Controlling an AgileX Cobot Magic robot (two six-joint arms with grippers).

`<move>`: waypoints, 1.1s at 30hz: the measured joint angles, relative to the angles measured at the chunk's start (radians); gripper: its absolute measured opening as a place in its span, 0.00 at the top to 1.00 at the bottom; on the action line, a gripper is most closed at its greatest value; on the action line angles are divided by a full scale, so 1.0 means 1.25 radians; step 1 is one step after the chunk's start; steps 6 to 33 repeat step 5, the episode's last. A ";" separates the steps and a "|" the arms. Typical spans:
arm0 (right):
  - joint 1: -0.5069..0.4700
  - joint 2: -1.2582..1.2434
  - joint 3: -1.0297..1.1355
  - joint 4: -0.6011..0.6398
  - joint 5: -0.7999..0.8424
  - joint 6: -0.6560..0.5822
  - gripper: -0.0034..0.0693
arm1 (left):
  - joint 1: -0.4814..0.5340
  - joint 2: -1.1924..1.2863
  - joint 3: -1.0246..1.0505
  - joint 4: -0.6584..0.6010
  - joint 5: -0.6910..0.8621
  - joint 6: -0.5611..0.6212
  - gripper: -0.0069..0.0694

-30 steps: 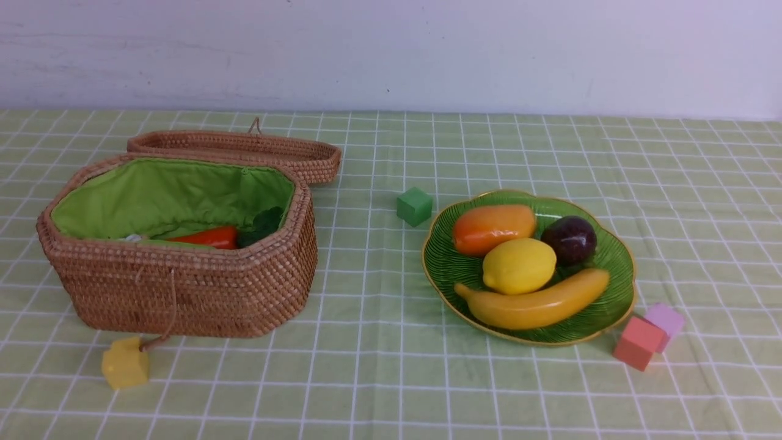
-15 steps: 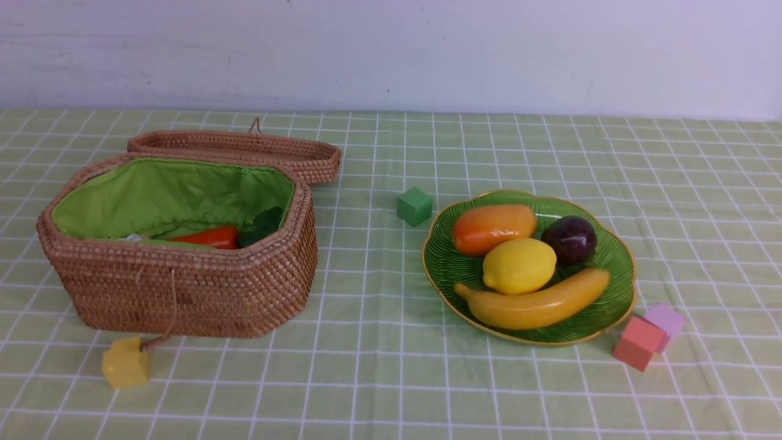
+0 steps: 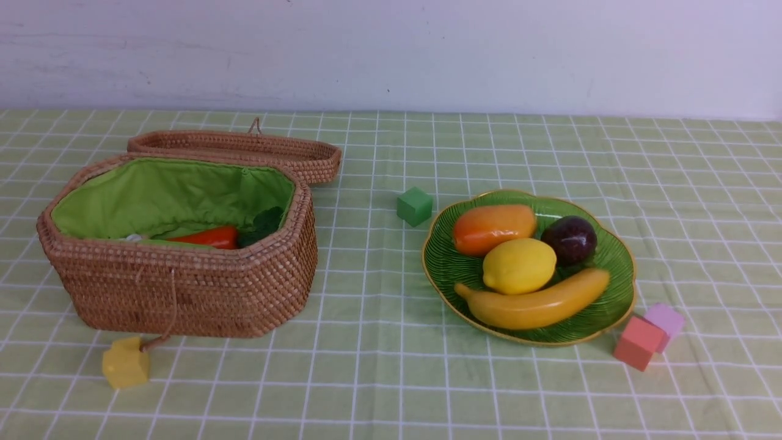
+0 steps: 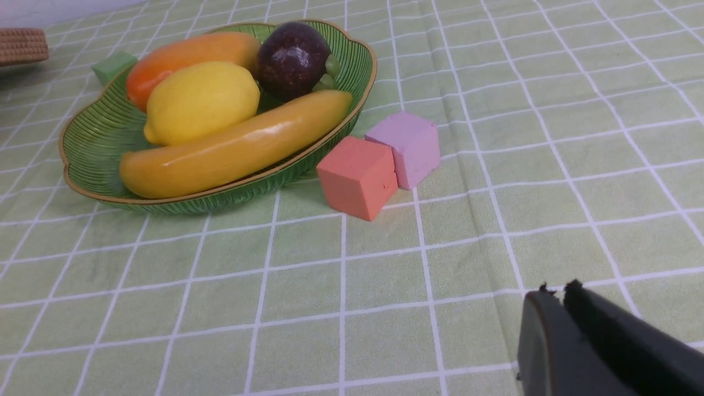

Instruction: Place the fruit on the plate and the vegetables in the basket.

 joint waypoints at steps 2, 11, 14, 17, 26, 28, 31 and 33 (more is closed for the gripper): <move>0.000 0.000 0.000 0.000 0.000 0.000 0.89 | 0.000 0.000 0.000 0.000 0.000 0.000 0.93; 0.000 0.000 0.000 0.000 0.000 0.000 0.89 | 0.000 0.000 0.000 0.000 0.000 0.000 0.92; 0.000 0.000 0.000 0.000 0.000 0.000 0.89 | 0.000 0.000 0.000 0.000 0.000 0.000 0.92; 0.000 0.000 0.000 0.000 0.000 0.000 0.89 | 0.000 0.000 0.000 0.000 0.000 0.000 0.92; 0.000 0.000 0.000 0.000 0.000 0.000 0.89 | 0.000 0.000 0.000 0.000 0.000 0.000 0.92; 0.000 0.000 0.000 0.000 0.000 0.000 0.89 | 0.000 0.000 0.000 0.000 0.000 0.000 0.92; 0.000 0.000 0.000 0.000 0.000 0.000 0.89 | 0.000 0.000 0.000 0.000 0.000 0.000 0.92; 0.000 0.000 0.000 0.000 0.000 0.000 0.89 | 0.000 0.000 0.000 0.000 0.000 0.000 0.92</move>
